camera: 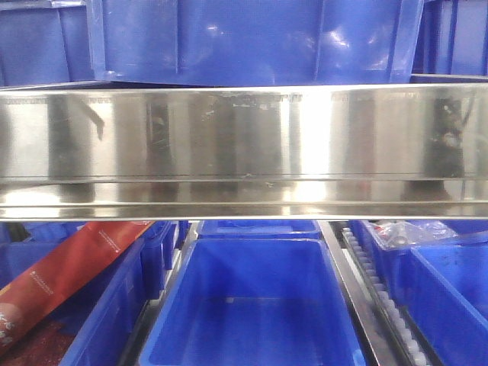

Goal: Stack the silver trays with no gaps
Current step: 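Lift the silver tray off the shelf and pull it toward the robot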

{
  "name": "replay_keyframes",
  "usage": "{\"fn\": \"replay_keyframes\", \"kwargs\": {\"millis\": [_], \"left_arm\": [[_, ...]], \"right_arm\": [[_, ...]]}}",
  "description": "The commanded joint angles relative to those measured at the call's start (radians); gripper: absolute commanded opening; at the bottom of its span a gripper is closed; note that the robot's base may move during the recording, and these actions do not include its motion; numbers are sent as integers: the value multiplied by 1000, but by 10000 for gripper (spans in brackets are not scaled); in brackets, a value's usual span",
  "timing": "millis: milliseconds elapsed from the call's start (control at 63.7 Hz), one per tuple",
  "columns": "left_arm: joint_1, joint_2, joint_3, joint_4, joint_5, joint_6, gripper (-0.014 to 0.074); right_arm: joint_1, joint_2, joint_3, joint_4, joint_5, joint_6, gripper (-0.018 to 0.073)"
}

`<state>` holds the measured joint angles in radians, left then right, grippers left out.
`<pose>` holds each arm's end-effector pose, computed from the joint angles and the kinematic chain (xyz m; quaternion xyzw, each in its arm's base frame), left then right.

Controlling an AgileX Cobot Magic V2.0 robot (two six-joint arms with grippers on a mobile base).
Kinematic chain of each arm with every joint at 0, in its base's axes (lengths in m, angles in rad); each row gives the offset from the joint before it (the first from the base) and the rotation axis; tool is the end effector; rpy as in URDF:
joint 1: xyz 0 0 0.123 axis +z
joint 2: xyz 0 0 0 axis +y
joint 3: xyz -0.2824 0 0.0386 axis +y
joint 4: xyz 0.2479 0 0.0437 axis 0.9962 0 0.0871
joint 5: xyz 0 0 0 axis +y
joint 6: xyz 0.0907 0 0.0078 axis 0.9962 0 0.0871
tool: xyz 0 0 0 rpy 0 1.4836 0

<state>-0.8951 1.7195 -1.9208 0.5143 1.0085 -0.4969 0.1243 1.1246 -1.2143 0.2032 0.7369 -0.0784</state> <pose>0.2671 -0.2725 0.4384 0.2083 0.8567 -0.0625 0.4678 0.2295 0.0411 0.4129 -0.0555 0.8693 0.1070 0.4793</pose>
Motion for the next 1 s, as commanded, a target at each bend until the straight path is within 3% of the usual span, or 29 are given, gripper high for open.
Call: {"fn": "replay_keyframes", "kwargs": {"millis": [0, 267, 392, 534, 769, 989], "left_arm": [[8, -27, -3, 82, -26, 23, -17], [16, -55, 21, 76, -115, 60, -17], [33, -119, 123, 78, -287, 72, -17], [73, -199, 239, 55, -389, 72, -17], [118, -388, 521, 40, -703, 70, -17], [122, -531, 692, 38, -830, 70, -17]], "right_arm": [[0, -35, 7, -30, -36, -29, -68], [0, -51, 7, -4, -45, -29, -68], [0, -55, 7, -4, -74, -29, -68], [0, -55, 7, -2, -73, -29, -68], [0, -55, 7, 4, -90, -29, -68], [40, -72, 7, 6, -118, -76, -68]]}}
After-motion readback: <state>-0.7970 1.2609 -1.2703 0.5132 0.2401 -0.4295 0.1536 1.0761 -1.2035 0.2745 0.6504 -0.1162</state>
